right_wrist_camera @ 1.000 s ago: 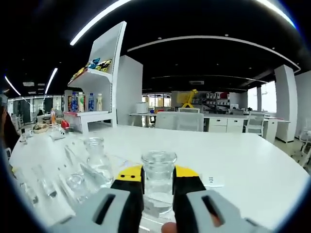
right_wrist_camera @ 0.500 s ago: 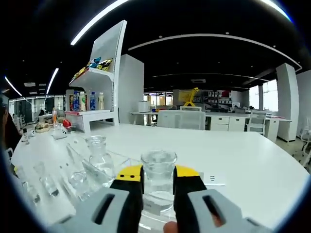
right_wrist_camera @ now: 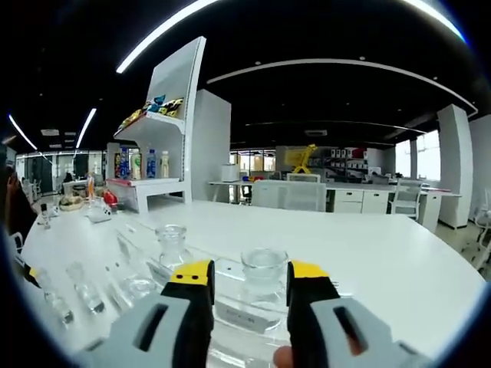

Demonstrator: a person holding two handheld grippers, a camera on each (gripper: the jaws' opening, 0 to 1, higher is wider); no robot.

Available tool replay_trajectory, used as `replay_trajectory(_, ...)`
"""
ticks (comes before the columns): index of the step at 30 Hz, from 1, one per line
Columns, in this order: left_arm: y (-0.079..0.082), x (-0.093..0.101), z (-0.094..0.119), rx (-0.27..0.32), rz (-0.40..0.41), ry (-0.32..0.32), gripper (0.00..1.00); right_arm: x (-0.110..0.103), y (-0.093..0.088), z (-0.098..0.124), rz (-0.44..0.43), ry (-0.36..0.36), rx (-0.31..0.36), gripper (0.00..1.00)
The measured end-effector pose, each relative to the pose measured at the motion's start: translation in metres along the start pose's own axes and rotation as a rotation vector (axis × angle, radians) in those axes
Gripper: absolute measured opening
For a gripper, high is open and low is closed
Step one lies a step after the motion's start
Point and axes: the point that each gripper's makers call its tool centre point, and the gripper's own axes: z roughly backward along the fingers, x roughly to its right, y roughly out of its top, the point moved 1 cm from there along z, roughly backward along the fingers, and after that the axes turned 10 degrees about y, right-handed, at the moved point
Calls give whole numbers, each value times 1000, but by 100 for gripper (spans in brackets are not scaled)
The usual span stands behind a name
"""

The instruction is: Identify the label on the chemical reagent bottle, grasp the chemical reagent bottle, and place it in the designated position on the reagent rack

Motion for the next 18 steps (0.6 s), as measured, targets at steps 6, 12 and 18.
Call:
replay_trajectory(6, 2, -2, 0, 12, 9, 2, 55, 3, 5, 17, 2, -42, 3, 36)
replay_trajectory(12, -1, 0, -1, 7, 10, -1, 55, 4, 3, 33, -22, -62, 6, 41)
replay_trajectory(18, -1, -1, -2, 7, 13, 2, 55, -3, 1, 48, -31, -47, 13, 42)
